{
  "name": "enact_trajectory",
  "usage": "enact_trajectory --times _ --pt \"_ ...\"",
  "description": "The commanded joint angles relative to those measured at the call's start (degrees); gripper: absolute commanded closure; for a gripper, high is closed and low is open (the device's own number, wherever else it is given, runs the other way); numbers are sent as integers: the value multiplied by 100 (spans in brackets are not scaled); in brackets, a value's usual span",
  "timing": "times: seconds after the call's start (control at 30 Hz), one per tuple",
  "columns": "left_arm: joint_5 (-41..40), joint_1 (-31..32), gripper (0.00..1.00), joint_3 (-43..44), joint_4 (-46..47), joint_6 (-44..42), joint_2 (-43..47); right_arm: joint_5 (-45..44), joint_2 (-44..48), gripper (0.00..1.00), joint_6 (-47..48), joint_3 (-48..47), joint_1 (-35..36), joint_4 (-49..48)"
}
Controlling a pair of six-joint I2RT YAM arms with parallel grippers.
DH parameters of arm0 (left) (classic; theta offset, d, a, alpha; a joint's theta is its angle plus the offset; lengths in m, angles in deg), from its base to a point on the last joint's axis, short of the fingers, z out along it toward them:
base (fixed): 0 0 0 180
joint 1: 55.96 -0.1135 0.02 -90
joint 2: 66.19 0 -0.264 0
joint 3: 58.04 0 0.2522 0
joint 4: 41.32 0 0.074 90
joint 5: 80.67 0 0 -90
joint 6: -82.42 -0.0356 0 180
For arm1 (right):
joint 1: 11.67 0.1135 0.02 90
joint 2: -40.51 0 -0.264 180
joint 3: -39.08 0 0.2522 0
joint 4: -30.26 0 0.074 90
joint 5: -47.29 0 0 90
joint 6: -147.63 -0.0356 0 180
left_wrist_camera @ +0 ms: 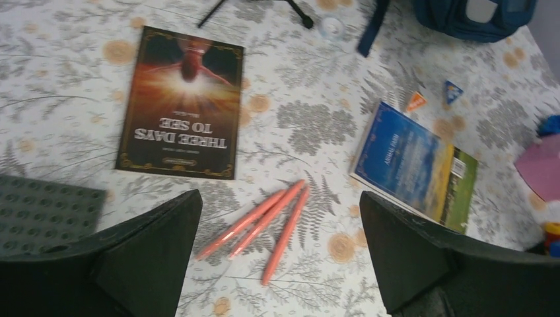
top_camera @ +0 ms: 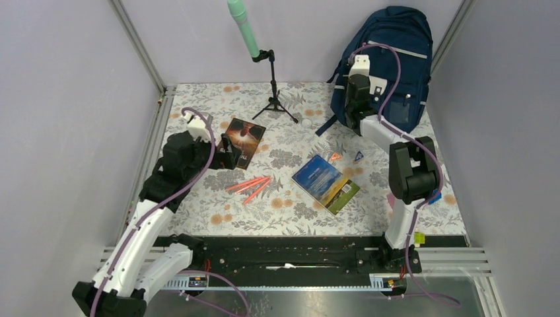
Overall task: Pack the student bag
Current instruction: Adjust the student bag at the center of the board.
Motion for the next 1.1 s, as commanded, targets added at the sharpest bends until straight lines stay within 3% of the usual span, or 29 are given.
enact_trajectory --times 0.0,0.17,0.43,0.63,0.73,0.77,0.83,0.93,1.07 --pt "-361 770 6 516 611 452 -324 225 761 100 -377 417 2 -1255" --pt "-855 1926 6 968 1629 1034 -1268 319 866 100 -503 680 3 -1398" --pt "436 2083 6 2188 3052 1779 -4010 353 1030 100 -694 1111 9 -1581" --pt "1058 2080 5 3555 3169 2104 -5891 391 1297 100 -982 1558 3 -1698" --pt "1236 2072 5 4260 3045 2312 -6649 48 1433 100 -1076 1493 -13 -1239" --pt "1246 2061 5 4488 2992 2318 -6876 -53 1497 91 -1142 1470 -40 -1026" --pt "1143 2047 5 5055 2751 2250 -7298 100 1616 64 -1285 1434 -173 -629" --pt "873 1977 4 5656 2323 2262 -7886 300 1821 39 -1491 1381 -327 52" --pt "923 1904 4 6288 2114 2476 -8649 332 2241 27 -1668 1493 -422 626"
